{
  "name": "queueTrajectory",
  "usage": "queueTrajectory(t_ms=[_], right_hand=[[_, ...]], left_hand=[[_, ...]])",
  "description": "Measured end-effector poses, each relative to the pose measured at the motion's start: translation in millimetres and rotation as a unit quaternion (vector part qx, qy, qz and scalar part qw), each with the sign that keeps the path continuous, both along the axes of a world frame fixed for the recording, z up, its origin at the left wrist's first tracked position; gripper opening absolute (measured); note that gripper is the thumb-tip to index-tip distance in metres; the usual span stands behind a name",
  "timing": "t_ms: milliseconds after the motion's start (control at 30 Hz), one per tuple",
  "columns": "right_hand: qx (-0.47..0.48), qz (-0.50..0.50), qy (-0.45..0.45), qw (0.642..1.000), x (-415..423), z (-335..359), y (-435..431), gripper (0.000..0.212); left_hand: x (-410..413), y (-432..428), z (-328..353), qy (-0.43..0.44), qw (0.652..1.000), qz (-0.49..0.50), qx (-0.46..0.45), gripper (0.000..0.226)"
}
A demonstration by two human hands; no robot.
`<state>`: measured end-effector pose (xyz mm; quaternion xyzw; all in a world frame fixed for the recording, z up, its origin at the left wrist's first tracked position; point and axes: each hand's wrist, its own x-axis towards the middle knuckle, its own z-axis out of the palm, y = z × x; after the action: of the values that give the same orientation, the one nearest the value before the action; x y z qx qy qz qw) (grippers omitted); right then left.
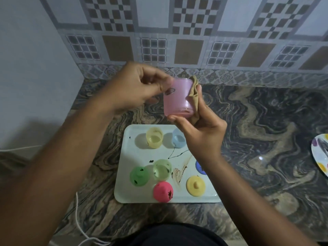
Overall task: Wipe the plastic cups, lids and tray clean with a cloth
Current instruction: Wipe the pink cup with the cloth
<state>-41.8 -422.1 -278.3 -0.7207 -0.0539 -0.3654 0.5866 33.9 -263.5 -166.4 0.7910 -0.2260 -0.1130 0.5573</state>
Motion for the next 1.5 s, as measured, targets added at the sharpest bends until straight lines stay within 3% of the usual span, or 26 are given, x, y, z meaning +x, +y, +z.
queueTrajectory(t_ms=[100, 200, 267, 400, 700, 1000, 1100, 1233, 1400, 1500], right_hand=[[-0.037, -0.003, 0.002, 0.999, 1, 4, 1, 0.086], [-0.142, -0.025, -0.036, 0.989, -1, 15, 3, 0.076], [-0.158, -0.025, -0.050, 0.986, -1, 22, 3, 0.065], [-0.114, -0.021, -0.044, 0.992, -5, 28, 3, 0.038], [-0.136, -0.034, -0.105, 0.985, -12, 38, 11, 0.028], [0.034, -0.001, -0.104, 0.994, -13, 47, 2, 0.033], [0.017, 0.047, -0.109, 0.993, -13, 50, 7, 0.033], [-0.034, 0.015, -0.110, 0.993, -10, 53, 14, 0.032], [0.049, 0.016, -0.103, 0.993, -11, 57, 10, 0.034], [0.035, 0.060, -0.120, 0.990, -14, 59, 13, 0.035]], left_hand=[[5, 3, -3, 0.021, 0.999, 0.010, -0.023, 0.018], [9, 2, 1, -0.003, 1.000, 0.014, -0.002, 0.019], [11, 2, 3, 0.009, 1.000, 0.017, -0.013, 0.017], [10, 1, 4, 0.032, 0.998, 0.028, -0.038, 0.016], [6, 2, 9, 0.073, 0.991, 0.014, -0.114, 0.019], [3, 9, 17, 0.126, 0.973, -0.025, -0.193, 0.009], [0, 5, 15, 0.100, 0.978, -0.023, -0.181, 0.008], [0, 2, 12, 0.086, 0.979, 0.001, -0.185, 0.016], [3, 9, 13, 0.115, 0.972, 0.001, -0.206, 0.016], [2, 9, 12, 0.145, 0.963, -0.017, -0.226, 0.019]])
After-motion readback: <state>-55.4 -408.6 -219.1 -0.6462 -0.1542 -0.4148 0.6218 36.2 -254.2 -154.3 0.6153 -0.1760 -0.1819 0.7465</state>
